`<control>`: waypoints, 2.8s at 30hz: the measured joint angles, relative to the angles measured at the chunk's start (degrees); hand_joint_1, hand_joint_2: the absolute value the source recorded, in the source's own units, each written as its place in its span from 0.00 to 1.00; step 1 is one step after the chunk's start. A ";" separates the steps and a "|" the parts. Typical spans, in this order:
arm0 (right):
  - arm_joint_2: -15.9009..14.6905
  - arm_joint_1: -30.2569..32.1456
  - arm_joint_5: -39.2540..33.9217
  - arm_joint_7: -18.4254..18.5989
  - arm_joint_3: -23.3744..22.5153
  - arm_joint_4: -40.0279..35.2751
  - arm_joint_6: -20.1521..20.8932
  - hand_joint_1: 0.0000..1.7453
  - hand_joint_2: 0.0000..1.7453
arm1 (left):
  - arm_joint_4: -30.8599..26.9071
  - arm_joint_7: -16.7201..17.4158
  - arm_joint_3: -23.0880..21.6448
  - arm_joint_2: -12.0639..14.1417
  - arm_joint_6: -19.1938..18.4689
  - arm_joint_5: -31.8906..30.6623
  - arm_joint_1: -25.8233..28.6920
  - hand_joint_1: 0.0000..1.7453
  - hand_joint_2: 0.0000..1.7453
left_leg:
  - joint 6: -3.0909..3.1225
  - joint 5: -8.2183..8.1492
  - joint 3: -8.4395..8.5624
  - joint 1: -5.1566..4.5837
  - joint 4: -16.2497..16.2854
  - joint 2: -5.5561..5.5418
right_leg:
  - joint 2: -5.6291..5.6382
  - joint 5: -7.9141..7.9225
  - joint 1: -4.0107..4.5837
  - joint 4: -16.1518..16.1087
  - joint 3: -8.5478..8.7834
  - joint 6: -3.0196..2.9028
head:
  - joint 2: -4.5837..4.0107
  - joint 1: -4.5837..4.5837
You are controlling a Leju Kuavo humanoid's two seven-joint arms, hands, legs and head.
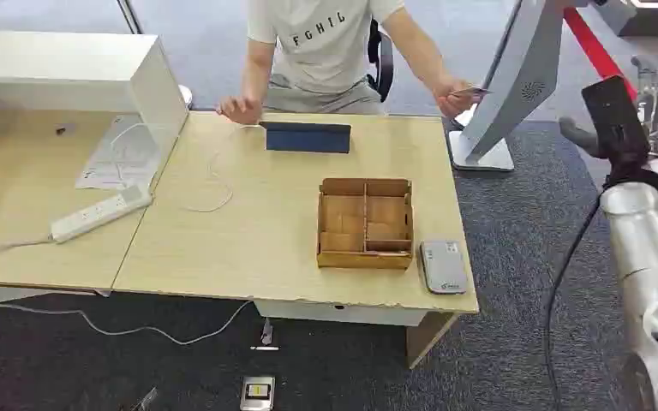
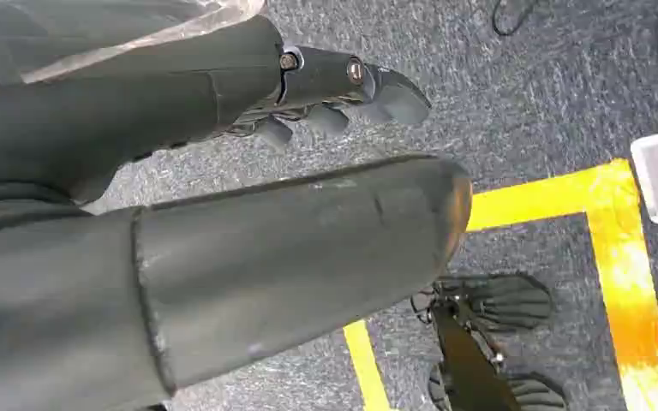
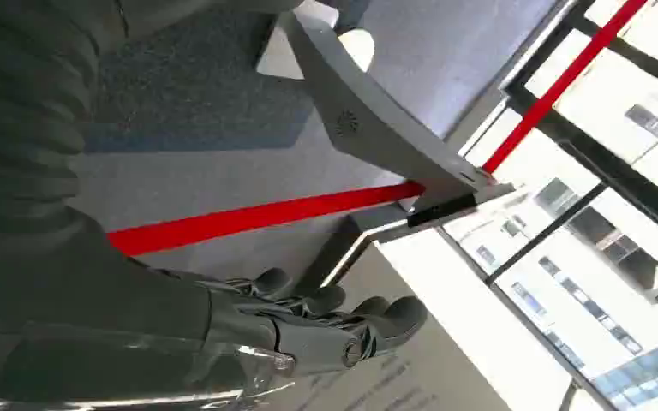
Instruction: Pass the card to the sensor for recognition and then transmit it.
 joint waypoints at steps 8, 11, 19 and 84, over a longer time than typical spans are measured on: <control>2.08 -0.41 -5.49 5.95 4.11 1.16 6.98 0.00 1.00 | -0.02 0.07 -0.04 -0.20 0.20 -0.35 -0.10 0.00 0.00 | 0.00 0.00 -0.02 0.00 0.00 0.00 | 0.00 0.00 0.00 -0.01 -0.06 0.00 | -0.02 -0.02; 2.16 -0.40 -6.17 6.23 4.88 1.60 7.46 0.00 1.00 | -0.02 0.04 -0.04 -0.20 0.17 -0.46 -0.04 0.00 0.00 | 0.00 -0.01 -0.03 0.00 0.00 0.02 | 0.00 0.00 0.00 -0.01 -0.07 0.00 | 0.00 -0.02; 2.16 0.16 -9.99 6.89 5.47 2.73 10.78 0.00 1.00 | -0.02 -0.24 -0.06 -0.17 -0.09 -0.53 0.33 0.00 0.00 | 0.00 -0.01 -0.04 0.00 0.00 0.02 | 0.00 0.00 0.00 -0.01 -0.07 0.00 | 0.00 -0.02; -0.20 7.96 -12.87 1.75 13.95 1.75 5.58 1.00 1.00 | 0.00 -1.18 -0.09 0.85 -1.27 -1.47 1.79 0.00 0.00 | 0.00 -0.01 -0.04 0.00 0.00 0.02 | 0.00 0.00 0.01 -0.02 -0.07 0.00 | 0.00 0.02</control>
